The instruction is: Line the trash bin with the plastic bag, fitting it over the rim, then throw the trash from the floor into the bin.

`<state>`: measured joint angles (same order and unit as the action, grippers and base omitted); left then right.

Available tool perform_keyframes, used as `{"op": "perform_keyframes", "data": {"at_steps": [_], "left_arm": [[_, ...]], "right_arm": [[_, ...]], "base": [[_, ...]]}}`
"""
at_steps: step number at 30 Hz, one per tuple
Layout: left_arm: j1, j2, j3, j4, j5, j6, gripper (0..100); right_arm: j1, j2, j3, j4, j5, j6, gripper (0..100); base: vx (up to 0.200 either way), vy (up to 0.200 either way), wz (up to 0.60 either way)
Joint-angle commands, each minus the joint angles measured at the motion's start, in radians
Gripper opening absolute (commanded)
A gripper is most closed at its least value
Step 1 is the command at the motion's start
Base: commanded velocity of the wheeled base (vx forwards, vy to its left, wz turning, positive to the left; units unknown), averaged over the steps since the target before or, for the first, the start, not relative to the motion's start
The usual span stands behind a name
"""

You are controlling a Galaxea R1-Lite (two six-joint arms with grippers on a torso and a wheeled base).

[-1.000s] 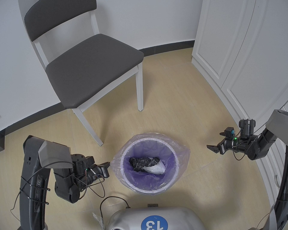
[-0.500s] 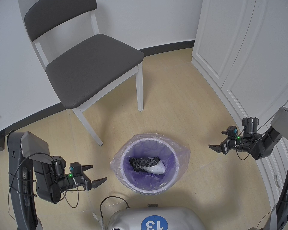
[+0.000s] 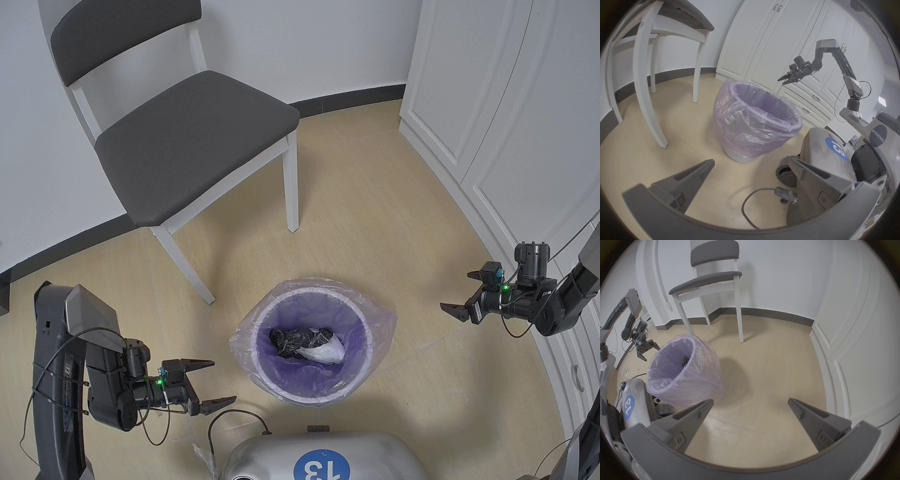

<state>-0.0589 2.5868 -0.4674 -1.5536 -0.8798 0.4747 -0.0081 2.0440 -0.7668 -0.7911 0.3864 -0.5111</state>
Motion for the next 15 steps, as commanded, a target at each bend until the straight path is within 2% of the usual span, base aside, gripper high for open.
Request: {"op": "perform_keyframes", "data": {"at_steps": [1, 15], "left_arm": [[-0.044, 0.038, -0.063, -0.005, -0.001, -0.028, 100], [-0.081, 0.041, -0.241, 0.13, 0.001, -0.047, 100]], "right_arm": [[-0.013, -0.067, 0.018, 0.001, 0.0, 0.002, 100], [-0.076, -0.12, 0.034, 0.007, 0.0, 0.0, 100]], "base": [[0.0, 0.0, 0.0], [0.0, 0.0, 0.0]]}}
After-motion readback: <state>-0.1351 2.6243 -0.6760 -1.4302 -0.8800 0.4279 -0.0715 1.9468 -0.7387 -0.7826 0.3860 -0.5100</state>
